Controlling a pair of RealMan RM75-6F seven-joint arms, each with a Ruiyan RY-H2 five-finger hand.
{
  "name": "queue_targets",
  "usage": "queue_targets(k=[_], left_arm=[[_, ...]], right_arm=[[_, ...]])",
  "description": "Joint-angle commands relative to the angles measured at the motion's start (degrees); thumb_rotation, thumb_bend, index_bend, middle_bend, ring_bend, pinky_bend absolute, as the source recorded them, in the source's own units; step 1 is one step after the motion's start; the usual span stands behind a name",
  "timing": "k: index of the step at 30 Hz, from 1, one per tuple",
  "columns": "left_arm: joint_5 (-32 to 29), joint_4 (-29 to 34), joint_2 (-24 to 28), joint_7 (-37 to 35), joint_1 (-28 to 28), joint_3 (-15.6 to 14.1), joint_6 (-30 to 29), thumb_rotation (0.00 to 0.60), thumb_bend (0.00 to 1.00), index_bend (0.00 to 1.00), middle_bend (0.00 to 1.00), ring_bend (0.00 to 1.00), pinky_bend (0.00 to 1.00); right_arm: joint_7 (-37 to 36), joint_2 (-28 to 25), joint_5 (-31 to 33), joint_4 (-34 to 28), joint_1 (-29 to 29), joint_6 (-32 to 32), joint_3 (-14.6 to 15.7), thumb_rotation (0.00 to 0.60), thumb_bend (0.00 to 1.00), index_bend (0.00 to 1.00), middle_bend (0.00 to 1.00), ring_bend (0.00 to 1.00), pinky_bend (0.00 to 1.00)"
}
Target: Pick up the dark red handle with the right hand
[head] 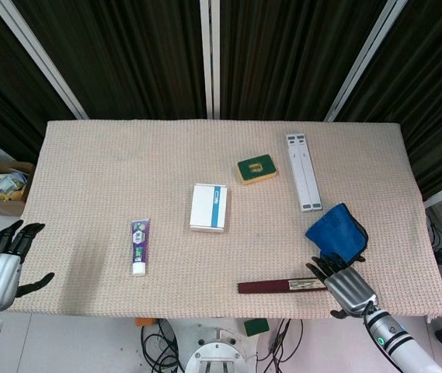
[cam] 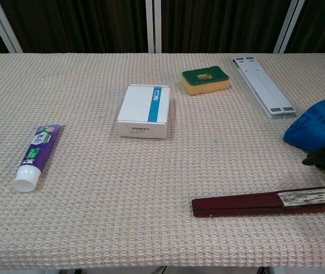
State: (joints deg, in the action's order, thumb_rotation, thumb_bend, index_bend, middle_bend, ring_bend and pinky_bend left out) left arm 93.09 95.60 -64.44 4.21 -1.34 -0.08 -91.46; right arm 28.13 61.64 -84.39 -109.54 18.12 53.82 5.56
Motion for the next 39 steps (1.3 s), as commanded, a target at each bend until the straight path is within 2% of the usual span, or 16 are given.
queue_targets(k=[1, 8, 13, 18, 24, 39], left_arm=[[-0.06, -0.03, 0.03, -0.05, 0.06, 0.02, -0.07, 0.575, 0.05, 0.16, 0.18, 0.09, 0.16], [0.05, -0.08, 0.05, -0.02, 0.13, 0.02, -0.22, 0.574, 0.05, 0.16, 0.18, 0.09, 0.16], [0.16, 0.04, 0.16, -0.13, 0.17, 0.14, -0.50, 0.582, 0.05, 0.16, 0.18, 0.09, 0.16], [-0.16, -0.34, 0.17, -0.52, 0.41, 0.11, -0.62, 0.578, 0.05, 0.16, 0.18, 0.09, 0.16], [-0.50, -0.87, 0.03, -0.97, 0.40, 0.20, -0.42, 0.584, 0.05, 0.16, 0.18, 0.09, 0.16], [-0.58, -1.96, -0.52, -1.63, 0.56, 0.14, -0.46, 0.588, 0.05, 0.16, 0.18, 0.09, 0.16]], right_arm=[[-0.28, 0.12, 0.00, 0.10, 0.09, 0.42, 0.04, 0.600, 0.12, 0.00, 0.06, 0.00, 0.00], [-0.33, 1.28, 0.47, 0.79, 1.02, 0.69, -0.55, 0.600, 0.17, 0.00, 0.07, 0.00, 0.00], [2.08, 3.02, 1.40, 1.21, 2.10, -0.12, -0.79, 0.600, 0.18, 0.01, 0.12, 0.00, 0.02], [6.28, 5.27, 2.26, 1.99, 2.53, 0.51, -0.87, 0.600, 0.19, 0.13, 0.22, 0.10, 0.03], [8.17, 6.72, 3.02, 2.51, 2.78, 0.94, -0.52, 0.600, 0.21, 0.21, 0.32, 0.20, 0.03], [8.87, 8.85, 1.52, 3.86, 2.77, 3.23, 0.47, 0.600, 0.27, 0.41, 0.44, 0.32, 0.04]])
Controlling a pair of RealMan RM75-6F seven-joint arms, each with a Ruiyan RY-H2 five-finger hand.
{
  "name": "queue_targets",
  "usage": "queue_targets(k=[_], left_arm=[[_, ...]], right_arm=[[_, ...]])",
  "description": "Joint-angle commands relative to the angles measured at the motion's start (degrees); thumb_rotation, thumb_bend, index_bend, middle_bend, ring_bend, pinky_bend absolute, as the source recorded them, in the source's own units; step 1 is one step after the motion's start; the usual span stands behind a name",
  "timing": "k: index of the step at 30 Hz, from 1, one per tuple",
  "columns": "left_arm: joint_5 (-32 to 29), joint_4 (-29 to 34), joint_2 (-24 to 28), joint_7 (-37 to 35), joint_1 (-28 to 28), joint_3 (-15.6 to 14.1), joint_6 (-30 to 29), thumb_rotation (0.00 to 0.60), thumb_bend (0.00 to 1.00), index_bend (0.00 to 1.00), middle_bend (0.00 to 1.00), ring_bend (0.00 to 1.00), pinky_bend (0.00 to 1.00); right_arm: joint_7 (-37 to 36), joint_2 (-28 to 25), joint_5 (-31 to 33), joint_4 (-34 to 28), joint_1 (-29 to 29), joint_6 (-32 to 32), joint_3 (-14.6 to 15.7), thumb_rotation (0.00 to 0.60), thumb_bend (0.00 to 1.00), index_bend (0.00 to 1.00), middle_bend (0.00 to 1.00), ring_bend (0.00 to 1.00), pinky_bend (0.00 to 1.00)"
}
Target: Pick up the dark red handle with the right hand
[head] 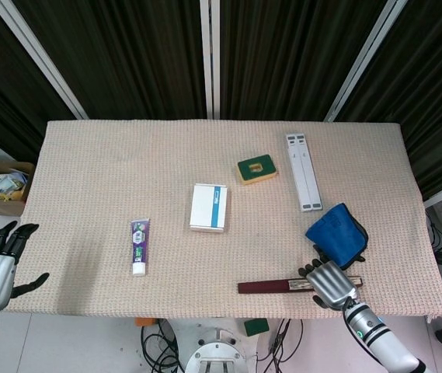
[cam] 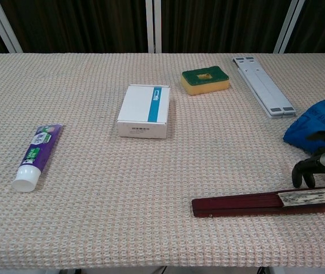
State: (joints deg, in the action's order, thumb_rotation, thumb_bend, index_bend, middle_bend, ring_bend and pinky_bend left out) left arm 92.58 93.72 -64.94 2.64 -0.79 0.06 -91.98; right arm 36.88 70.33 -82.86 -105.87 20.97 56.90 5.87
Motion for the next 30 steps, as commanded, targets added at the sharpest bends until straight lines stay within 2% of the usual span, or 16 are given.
queue_targets(k=[1, 12, 23, 30], left_arm=[[-0.13, -0.15, -0.05, -0.12, 0.01, -0.02, 0.11, 0.585, 0.05, 0.16, 0.18, 0.09, 0.16], [-0.33, -0.76, -0.06, -0.99, -0.06, 0.00, 0.38, 0.579, 0.05, 0.16, 0.18, 0.09, 0.16], [-1.08, -1.93, -0.10, -2.41, 0.33, -0.09, 0.40, 0.579, 0.05, 0.16, 0.18, 0.09, 0.16], [-1.15, -2.45, -0.09, -3.05, 0.62, -0.06, -0.03, 0.577, 0.05, 0.16, 0.18, 0.09, 0.16]], right_arm=[[0.30, 0.21, 0.24, 0.24, -0.05, 0.07, 0.21, 0.600, 0.27, 0.41, 0.44, 0.32, 0.04], [2.56, 1.41, 1.64, 0.58, 0.87, -0.54, 0.28, 0.600, 0.28, 0.42, 0.46, 0.35, 0.04], [2.82, 3.75, -0.33, 2.35, 1.25, 1.21, -0.06, 0.600, 0.34, 0.60, 0.63, 0.51, 0.13], [-0.12, 3.66, -2.71, 2.54, 1.55, 2.55, -0.42, 0.600, 0.39, 0.65, 0.66, 0.54, 0.17]])
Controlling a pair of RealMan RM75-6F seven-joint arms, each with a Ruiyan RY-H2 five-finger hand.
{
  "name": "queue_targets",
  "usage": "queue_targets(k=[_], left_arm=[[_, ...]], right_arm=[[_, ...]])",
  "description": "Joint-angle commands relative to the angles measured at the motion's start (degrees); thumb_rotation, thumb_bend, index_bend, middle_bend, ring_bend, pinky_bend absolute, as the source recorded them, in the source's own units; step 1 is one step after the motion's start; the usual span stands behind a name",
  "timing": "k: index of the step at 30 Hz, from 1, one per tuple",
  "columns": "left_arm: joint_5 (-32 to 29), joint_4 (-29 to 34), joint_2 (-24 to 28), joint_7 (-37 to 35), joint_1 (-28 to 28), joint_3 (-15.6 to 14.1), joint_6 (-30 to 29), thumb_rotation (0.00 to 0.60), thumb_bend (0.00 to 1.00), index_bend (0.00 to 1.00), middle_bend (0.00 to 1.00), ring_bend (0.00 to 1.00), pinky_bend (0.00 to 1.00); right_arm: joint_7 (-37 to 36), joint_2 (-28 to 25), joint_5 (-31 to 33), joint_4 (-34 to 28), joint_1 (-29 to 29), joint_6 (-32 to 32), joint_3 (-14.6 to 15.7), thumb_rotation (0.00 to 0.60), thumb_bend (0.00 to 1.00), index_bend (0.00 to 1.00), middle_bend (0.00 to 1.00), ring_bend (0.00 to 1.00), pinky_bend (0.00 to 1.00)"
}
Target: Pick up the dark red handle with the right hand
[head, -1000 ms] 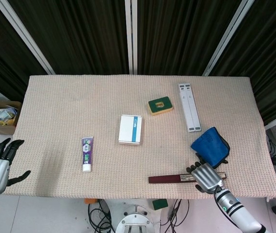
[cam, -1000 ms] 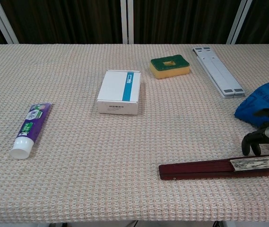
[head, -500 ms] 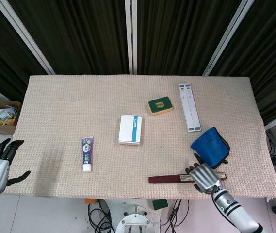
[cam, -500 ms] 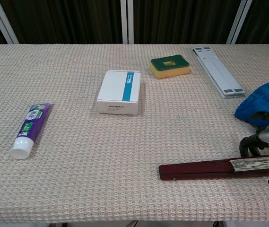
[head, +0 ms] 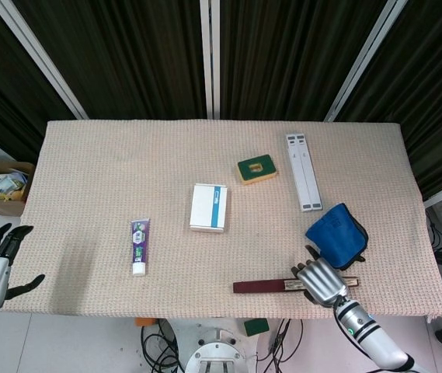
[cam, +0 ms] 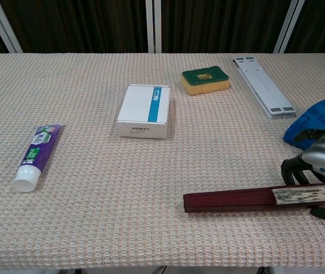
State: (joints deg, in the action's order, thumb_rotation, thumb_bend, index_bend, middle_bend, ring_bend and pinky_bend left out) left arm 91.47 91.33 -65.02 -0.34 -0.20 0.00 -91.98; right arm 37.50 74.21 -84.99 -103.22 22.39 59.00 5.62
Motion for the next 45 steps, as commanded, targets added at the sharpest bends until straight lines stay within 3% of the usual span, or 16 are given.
queue_targets(k=[1, 12, 15, 20, 24, 28, 31, 37, 45], left_arm=[[-0.03, -0.09, -0.01, -0.09, 0.05, 0.01, -0.06, 0.578, 0.05, 0.16, 0.18, 0.09, 0.16], [-0.08, 0.10, 0.01, 0.13, -0.08, 0.17, 0.11, 0.579, 0.05, 0.16, 0.18, 0.09, 0.16], [-0.04, 0.13, 0.05, 0.12, -0.08, 0.21, 0.04, 0.579, 0.05, 0.16, 0.18, 0.09, 0.16], [-0.02, -0.15, -0.18, -0.06, -0.07, 0.21, 0.05, 0.580, 0.05, 0.16, 0.18, 0.09, 0.16], [-0.11, -0.26, -0.25, -0.11, -0.18, 0.22, 0.31, 0.579, 0.05, 0.16, 0.18, 0.09, 0.16], [-0.39, -0.27, -0.42, -0.04, -0.48, 0.25, 1.02, 0.579, 0.05, 0.16, 0.18, 0.09, 0.16], [-0.28, -0.32, -0.74, 0.04, -0.78, 0.19, 1.51, 0.578, 0.05, 0.16, 0.18, 0.09, 0.16], [-0.43, -0.36, -0.70, 0.01, -0.94, 0.32, 1.66, 0.578, 0.05, 0.16, 0.18, 0.09, 0.16], [-0.86, -1.15, -0.89, -0.97, -0.86, 0.14, 2.00, 0.577, 0.05, 0.16, 0.18, 0.09, 0.16]], right_arm=[[-1.06, -0.38, -0.78, -0.24, 0.17, 0.60, -0.25, 0.600, 0.40, 0.66, 0.66, 0.54, 0.17], [-3.08, -3.59, -2.92, -4.04, 0.93, 2.37, -1.54, 0.600, 0.45, 0.69, 0.70, 0.57, 0.20], [-2.89, -4.24, -3.34, -5.68, 1.95, 2.52, -3.03, 0.600, 0.45, 0.70, 0.71, 0.57, 0.20], [-1.78, -3.34, -0.85, -7.37, 5.46, 0.94, -7.99, 0.600, 0.46, 0.71, 0.71, 0.58, 0.21], [-0.54, -1.41, 3.75, -8.18, 9.39, -2.91, -11.54, 0.600, 0.46, 0.71, 0.71, 0.58, 0.21], [1.88, 2.39, 13.38, -7.26, 14.72, -8.61, -14.79, 0.600, 0.46, 0.71, 0.71, 0.58, 0.21], [5.81, 6.11, 19.02, -5.03, 18.21, -9.55, -16.00, 0.600, 0.46, 0.71, 0.71, 0.58, 0.21], [13.68, 12.58, 27.07, -1.92, 22.79, -7.00, -15.75, 0.600, 0.45, 0.71, 0.70, 0.58, 0.13], [19.92, 18.08, 34.13, 0.92, 26.70, -2.49, -15.01, 0.600, 0.46, 0.71, 0.70, 0.58, 0.13]])
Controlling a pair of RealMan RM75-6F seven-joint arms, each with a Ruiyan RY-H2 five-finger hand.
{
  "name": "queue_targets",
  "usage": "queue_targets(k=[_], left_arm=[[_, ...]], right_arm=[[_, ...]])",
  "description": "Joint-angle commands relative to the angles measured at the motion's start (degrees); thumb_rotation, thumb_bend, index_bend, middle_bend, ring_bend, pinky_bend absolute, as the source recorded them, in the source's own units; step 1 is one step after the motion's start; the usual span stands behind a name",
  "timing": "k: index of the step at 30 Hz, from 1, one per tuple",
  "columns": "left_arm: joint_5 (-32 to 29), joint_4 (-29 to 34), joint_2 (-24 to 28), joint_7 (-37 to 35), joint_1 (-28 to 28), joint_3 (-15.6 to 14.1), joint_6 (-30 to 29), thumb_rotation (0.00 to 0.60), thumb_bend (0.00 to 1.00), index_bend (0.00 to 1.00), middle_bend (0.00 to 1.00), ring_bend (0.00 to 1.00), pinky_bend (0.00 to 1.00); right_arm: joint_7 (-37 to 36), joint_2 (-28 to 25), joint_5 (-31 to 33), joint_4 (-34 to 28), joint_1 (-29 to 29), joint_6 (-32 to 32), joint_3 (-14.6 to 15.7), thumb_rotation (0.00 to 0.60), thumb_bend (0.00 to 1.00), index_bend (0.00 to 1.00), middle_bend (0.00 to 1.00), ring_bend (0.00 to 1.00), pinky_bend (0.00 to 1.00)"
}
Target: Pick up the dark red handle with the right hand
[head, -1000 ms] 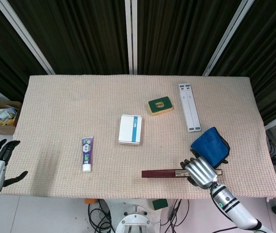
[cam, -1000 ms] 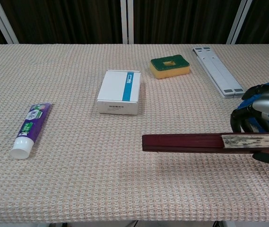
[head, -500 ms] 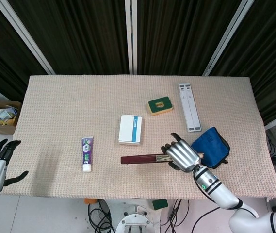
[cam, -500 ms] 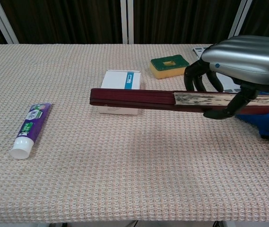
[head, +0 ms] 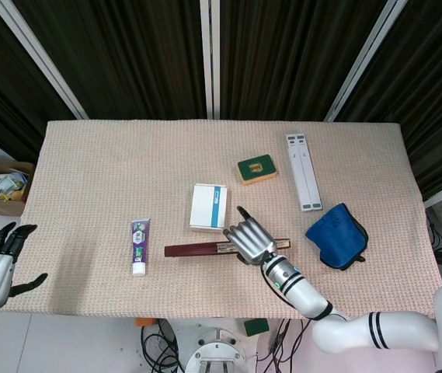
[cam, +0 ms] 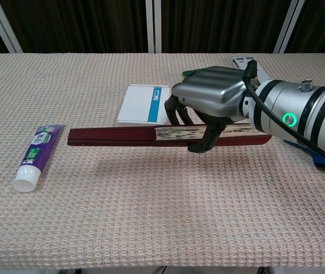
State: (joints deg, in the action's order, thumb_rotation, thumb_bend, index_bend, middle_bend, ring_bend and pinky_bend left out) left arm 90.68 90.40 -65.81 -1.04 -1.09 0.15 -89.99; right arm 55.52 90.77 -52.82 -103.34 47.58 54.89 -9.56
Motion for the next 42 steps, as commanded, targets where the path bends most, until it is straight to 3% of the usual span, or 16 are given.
queue_targets(k=[1, 16, 20, 25, 30, 36, 42], left_arm=[[-0.04, -0.40, -0.17, -0.52, 0.04, -0.02, -0.05, 0.576, 0.05, 0.16, 0.18, 0.09, 0.16], [-0.25, -1.87, -0.36, -2.29, 0.40, -0.10, -0.50, 0.578, 0.05, 0.16, 0.18, 0.09, 0.16], [-0.18, -2.10, -0.33, -2.61, 0.42, 0.00, -0.73, 0.579, 0.05, 0.16, 0.18, 0.09, 0.16], [-0.14, -2.16, -0.28, -2.67, 0.38, 0.01, -0.71, 0.580, 0.05, 0.16, 0.18, 0.09, 0.16], [-0.22, -2.16, -0.37, -2.57, 0.40, -0.02, -0.62, 0.576, 0.05, 0.16, 0.18, 0.09, 0.16], [-0.11, -1.96, -0.33, -2.33, 0.32, -0.02, -0.57, 0.578, 0.05, 0.16, 0.18, 0.09, 0.16], [0.04, -1.63, -0.18, -2.03, 0.29, -0.02, -0.66, 0.581, 0.05, 0.16, 0.18, 0.09, 0.16]], right_arm=[[2.54, 1.98, 2.67, 1.23, 1.98, 2.33, 0.15, 0.600, 0.46, 0.71, 0.70, 0.58, 0.13], [5.90, 7.10, 9.02, 4.96, 6.31, 6.98, 1.33, 0.600, 0.45, 0.70, 0.70, 0.57, 0.13], [5.98, 7.00, 9.89, 5.25, 6.91, 6.84, 1.97, 0.600, 0.39, 0.60, 0.62, 0.55, 0.10], [4.83, 6.03, 10.59, 4.02, 7.37, 6.45, 2.31, 0.600, 0.28, 0.36, 0.46, 0.39, 0.02], [3.68, 4.79, 10.37, 2.78, 7.47, 6.51, 2.96, 0.600, 0.19, 0.23, 0.36, 0.29, 0.00], [2.22, 2.69, 9.73, 0.28, 6.98, 7.59, 3.99, 0.600, 0.18, 0.19, 0.34, 0.27, 0.00], [-2.19, -3.12, 3.21, -7.22, 4.05, 10.78, 5.72, 0.600, 0.18, 0.19, 0.35, 0.27, 0.00]])
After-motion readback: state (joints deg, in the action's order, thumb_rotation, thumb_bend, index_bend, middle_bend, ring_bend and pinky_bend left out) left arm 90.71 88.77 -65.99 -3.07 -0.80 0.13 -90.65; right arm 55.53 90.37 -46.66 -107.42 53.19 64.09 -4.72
